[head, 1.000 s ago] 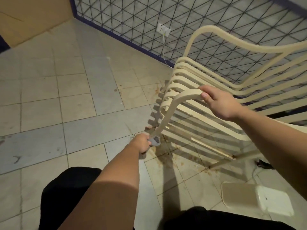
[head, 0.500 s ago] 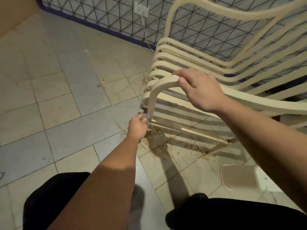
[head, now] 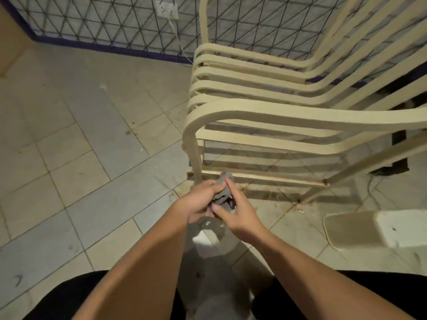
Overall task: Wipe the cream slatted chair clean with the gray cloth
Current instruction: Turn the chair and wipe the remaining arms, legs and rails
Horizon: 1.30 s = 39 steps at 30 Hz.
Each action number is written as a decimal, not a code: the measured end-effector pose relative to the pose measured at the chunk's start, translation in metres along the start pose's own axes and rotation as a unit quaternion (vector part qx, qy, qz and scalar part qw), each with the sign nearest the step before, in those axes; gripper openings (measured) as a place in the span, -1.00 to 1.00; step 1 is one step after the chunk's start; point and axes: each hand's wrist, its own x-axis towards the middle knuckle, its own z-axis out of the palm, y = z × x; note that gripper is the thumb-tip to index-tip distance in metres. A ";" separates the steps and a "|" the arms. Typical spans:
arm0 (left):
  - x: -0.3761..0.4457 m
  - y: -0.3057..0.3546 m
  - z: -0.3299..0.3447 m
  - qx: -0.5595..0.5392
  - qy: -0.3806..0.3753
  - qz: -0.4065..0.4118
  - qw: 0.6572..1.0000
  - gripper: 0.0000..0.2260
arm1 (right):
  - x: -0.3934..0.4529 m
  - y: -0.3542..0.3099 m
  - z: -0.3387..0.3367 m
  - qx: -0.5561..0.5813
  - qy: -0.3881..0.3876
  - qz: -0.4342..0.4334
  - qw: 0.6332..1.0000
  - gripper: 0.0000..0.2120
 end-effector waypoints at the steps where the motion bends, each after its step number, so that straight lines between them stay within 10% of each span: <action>1: -0.002 0.001 -0.002 0.013 -0.012 -0.016 1.000 -0.75 | 0.008 0.001 0.002 0.049 0.027 0.014 0.998 -0.37; 6: -0.014 0.017 -0.026 0.108 -0.012 -0.078 0.991 -0.64 | 0.023 -0.003 -0.002 0.106 0.045 0.007 0.993 -0.68; 10: -0.024 0.038 -0.065 0.378 0.192 0.000 0.906 -0.73 | 0.031 -0.019 -0.006 0.167 0.118 0.003 0.979 -0.73; 16: -0.037 0.057 -0.081 0.258 0.256 0.155 0.919 -0.83 | 0.043 -0.086 0.021 0.198 0.115 -0.178 0.957 -0.41; 22: -0.044 0.060 -0.066 0.224 0.258 0.229 0.911 -0.72 | 0.052 -0.023 0.031 0.114 0.103 -0.010 0.988 -0.42; 27: -0.041 0.069 -0.065 0.297 0.273 0.251 0.880 -0.75 | 0.049 -0.080 0.032 0.207 0.132 -0.168 0.955 -0.38; 33: -0.030 0.071 -0.060 0.261 0.298 0.239 0.886 -0.82 | 0.069 -0.027 0.009 -0.015 0.037 -0.029 0.999 -0.56; 39: -0.024 0.082 -0.044 0.327 0.289 0.233 0.869 -0.73 | 0.090 -0.012 -0.032 -0.286 0.105 -0.028 0.952 -0.64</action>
